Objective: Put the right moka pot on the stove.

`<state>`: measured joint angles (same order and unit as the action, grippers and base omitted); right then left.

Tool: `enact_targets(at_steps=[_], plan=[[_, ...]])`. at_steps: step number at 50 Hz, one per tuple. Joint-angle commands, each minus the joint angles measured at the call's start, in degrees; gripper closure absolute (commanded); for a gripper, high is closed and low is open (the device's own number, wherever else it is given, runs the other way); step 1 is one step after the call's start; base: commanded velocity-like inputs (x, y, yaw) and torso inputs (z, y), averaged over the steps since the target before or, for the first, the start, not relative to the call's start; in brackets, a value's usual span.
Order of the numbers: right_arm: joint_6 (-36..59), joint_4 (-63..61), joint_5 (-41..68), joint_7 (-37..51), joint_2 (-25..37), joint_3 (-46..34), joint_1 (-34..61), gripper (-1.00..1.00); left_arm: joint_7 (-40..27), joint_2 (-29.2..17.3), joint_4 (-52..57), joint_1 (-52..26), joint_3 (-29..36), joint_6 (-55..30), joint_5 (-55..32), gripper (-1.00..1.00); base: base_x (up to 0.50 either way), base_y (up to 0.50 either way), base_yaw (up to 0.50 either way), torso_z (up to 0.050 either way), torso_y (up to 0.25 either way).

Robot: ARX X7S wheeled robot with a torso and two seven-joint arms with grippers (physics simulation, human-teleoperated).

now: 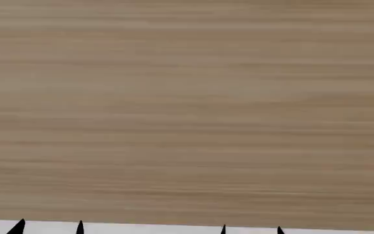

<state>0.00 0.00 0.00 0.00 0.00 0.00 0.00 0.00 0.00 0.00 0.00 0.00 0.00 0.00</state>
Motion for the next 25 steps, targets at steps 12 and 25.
enact_targets(at_steps=[12, 25], plan=[[2.58, 0.74, 3.92, 4.00, 2.19, -2.04, 1.39, -1.00, -2.89, -2.45, -0.24, -0.08, 3.11, -0.15, -2.30, -1.00, 0.00, 0.00, 0.00, 0.000, 0.000], [2.22, 1.90, 4.70, 5.93, 3.63, -3.55, 2.21, -1.00, -2.86, -3.96, 0.35, 0.47, 4.56, 1.27, -4.84, -1.00, 0.00, 0.00, 0.00, 0.008, 0.000]])
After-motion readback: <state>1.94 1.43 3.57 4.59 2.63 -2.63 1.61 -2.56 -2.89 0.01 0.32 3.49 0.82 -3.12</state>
